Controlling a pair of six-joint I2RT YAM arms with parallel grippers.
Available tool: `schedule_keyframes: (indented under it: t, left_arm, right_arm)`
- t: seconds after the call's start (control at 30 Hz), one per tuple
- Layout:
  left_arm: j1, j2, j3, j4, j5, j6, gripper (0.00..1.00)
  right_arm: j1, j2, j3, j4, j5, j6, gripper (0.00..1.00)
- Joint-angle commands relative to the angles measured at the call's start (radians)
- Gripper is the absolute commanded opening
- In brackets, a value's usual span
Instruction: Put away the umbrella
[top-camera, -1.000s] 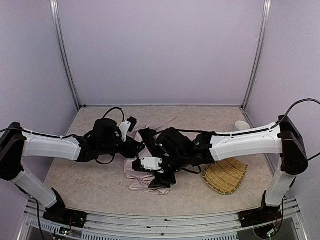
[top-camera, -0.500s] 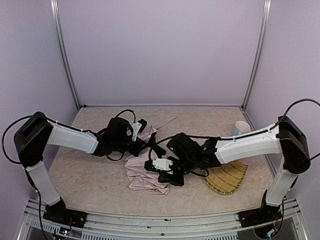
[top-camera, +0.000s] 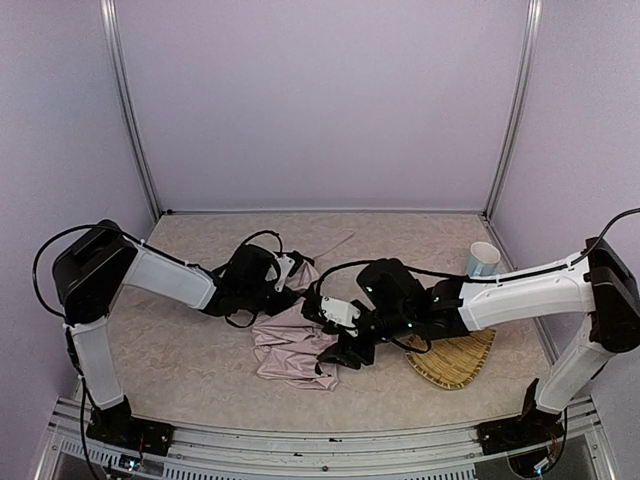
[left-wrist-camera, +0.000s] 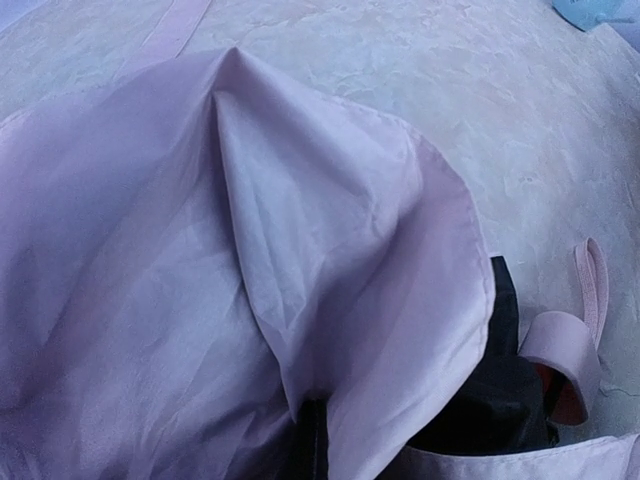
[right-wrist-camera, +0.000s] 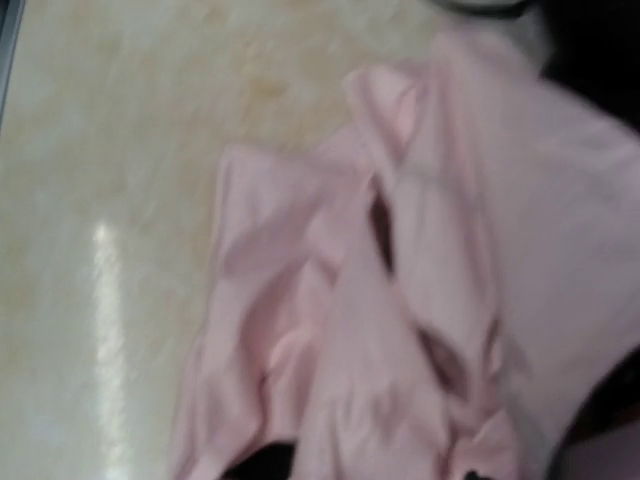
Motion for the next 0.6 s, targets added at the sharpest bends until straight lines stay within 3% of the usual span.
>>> schedule_keyframes:
  t: [0.0, 0.27, 0.43, 0.57]
  left_arm:
    - [-0.033, 0.004, -0.026, -0.031, -0.018, 0.013, 0.0]
    - [-0.042, 0.005, -0.035, -0.023, -0.007, 0.01, 0.0]
    - [-0.05, 0.003, -0.039, -0.02, 0.0, 0.009, 0.0]
    - [-0.05, 0.004, -0.038, -0.023, 0.0, 0.008, 0.0]
  right_arm:
    - [-0.01, 0.022, 0.028, 0.102, 0.034, 0.084, 0.64]
    - [-0.014, 0.08, 0.108, 0.085, 0.204, 0.073, 0.62]
    - [-0.034, -0.001, 0.116, 0.076, 0.148, 0.054, 0.68]
    - [-0.102, -0.067, 0.065, 0.106, 0.021, 0.08, 0.8]
